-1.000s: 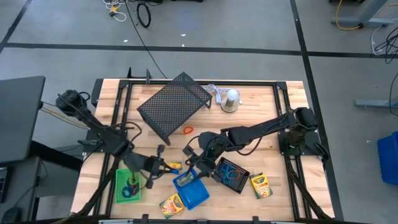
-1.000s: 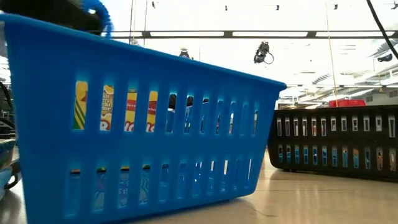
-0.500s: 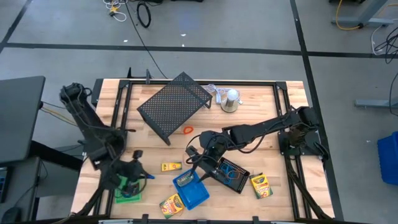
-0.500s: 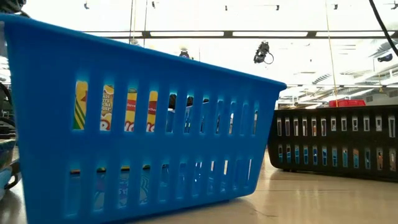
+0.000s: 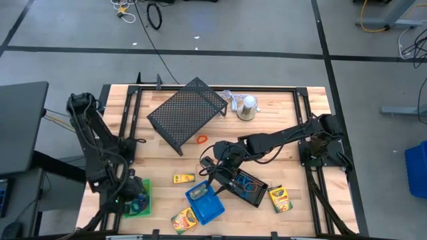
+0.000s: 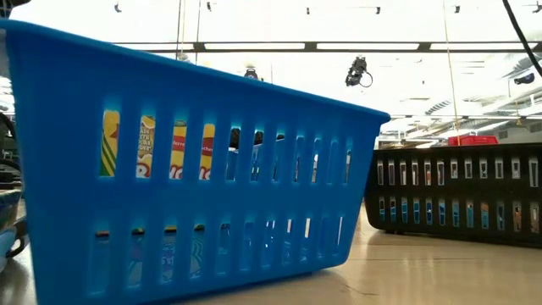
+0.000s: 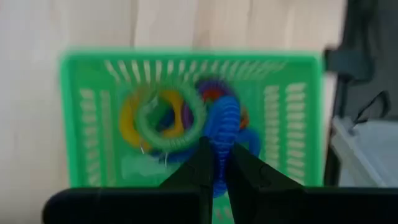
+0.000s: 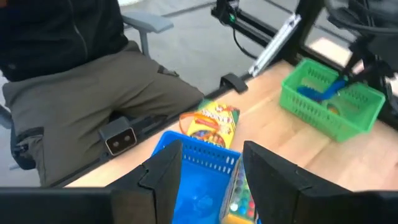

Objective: Pick & Place Office Desk Supplies
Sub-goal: Put the blue spiral keychain into the green bin, then put the orange spiral keychain into the green bin

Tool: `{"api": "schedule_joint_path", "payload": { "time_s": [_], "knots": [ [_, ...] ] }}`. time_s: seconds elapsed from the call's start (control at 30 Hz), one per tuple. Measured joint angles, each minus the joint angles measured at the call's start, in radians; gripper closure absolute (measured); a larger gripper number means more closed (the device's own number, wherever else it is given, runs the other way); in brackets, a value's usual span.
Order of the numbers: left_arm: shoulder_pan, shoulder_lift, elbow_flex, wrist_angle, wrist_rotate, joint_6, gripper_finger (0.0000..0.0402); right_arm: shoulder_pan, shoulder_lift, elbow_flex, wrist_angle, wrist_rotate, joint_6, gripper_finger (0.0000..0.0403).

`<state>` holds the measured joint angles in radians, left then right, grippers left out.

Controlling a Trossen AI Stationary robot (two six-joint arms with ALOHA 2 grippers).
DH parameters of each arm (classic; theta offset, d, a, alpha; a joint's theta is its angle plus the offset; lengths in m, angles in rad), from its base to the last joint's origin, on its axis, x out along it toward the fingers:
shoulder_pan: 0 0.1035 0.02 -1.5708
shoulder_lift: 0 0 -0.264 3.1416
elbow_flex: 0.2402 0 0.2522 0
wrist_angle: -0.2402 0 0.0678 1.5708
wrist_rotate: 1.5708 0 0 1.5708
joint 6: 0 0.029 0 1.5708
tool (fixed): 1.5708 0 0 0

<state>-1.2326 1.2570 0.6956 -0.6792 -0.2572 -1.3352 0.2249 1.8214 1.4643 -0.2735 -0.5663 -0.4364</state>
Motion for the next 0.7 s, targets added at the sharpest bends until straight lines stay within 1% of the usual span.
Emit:
{"api": "schedule_joint_path", "payload": {
  "time_s": [0.1, 0.23, 0.3, 0.37, 0.53, 0.63, 0.7],
  "knots": [
    [0.002, 0.042, 0.000, 0.014, 0.037, -0.015, 0.0377, 0.000, 0.000, 0.000, -0.024, 0.049, 0.002, 0.0223],
    [0.002, 0.061, 0.000, 0.041, 0.041, -0.051, 0.0375, 0.000, 0.000, 0.000, -0.040, 0.088, 0.005, 0.0223],
    [0.002, 0.061, 0.000, 0.065, 0.041, -0.085, 0.0351, 0.000, 0.000, 0.000, -0.051, 0.106, 0.007, 0.0223],
    [0.002, 0.061, 0.000, 0.065, 0.040, -0.115, 0.0317, 0.000, 0.000, 0.000, -0.068, 0.145, 0.008, 0.0223],
    [0.002, 0.061, 0.000, 0.060, 0.020, -0.146, 0.0244, 0.000, 0.020, 0.000, -0.156, 0.328, 0.001, 0.0222],
    [0.002, 0.061, 0.000, 0.059, -0.015, -0.129, 0.0217, -0.010, 0.051, 0.000, -0.196, 0.466, -0.025, 0.0222],
    [0.003, 0.061, 0.008, 0.050, -0.048, -0.103, 0.0208, -0.023, 0.075, 0.000, -0.201, 0.524, -0.031, 0.0222]
  ]
}}
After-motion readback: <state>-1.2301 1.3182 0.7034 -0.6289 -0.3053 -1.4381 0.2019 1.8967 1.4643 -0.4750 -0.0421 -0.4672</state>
